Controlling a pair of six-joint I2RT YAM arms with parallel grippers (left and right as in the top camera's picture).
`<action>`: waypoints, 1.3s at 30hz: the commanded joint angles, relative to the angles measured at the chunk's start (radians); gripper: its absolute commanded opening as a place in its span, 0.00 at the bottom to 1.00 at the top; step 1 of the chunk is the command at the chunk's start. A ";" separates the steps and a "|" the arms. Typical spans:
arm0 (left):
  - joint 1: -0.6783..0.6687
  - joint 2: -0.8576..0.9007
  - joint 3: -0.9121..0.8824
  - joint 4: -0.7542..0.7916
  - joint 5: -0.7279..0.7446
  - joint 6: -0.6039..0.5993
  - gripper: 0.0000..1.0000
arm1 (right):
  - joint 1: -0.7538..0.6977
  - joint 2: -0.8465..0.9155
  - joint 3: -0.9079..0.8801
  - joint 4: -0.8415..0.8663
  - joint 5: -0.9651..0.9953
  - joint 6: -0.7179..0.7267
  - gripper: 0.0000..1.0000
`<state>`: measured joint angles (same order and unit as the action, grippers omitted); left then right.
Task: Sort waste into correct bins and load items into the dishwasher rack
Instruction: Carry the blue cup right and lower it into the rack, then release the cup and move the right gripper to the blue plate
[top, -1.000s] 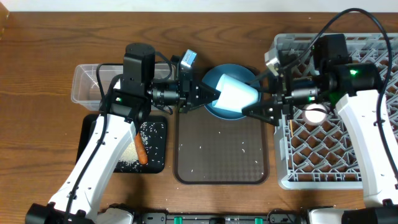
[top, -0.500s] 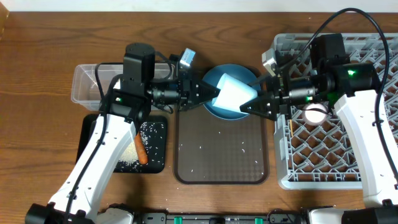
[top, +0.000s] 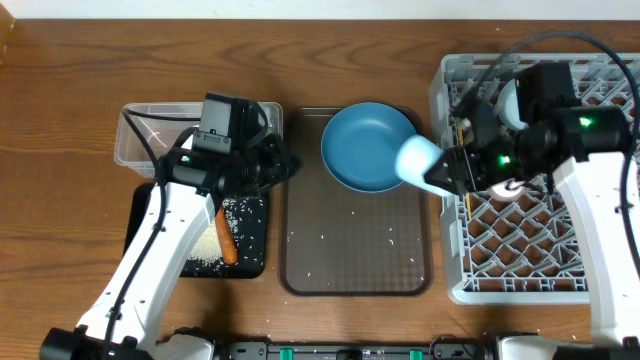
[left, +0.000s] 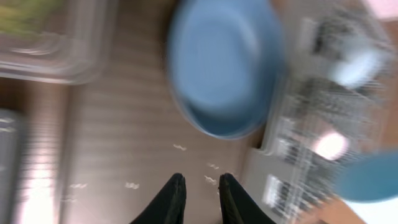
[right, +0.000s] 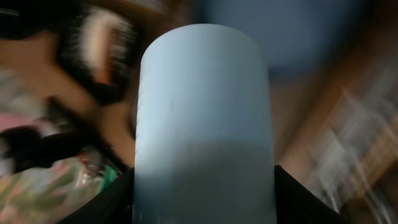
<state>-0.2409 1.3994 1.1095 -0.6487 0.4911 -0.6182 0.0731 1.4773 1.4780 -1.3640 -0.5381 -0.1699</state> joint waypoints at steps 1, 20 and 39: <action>0.005 -0.001 0.007 -0.041 -0.243 0.043 0.22 | -0.021 -0.054 0.014 -0.061 0.281 0.193 0.31; 0.004 -0.001 0.007 -0.136 -0.250 0.050 0.22 | -0.021 -0.059 -0.208 -0.108 0.566 0.358 0.34; 0.004 -0.001 0.007 -0.136 -0.250 0.073 0.23 | -0.021 -0.059 -0.361 0.048 0.595 0.356 0.64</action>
<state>-0.2390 1.3994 1.1095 -0.7818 0.2550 -0.5636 0.0547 1.4258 1.1206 -1.3197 0.0349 0.1764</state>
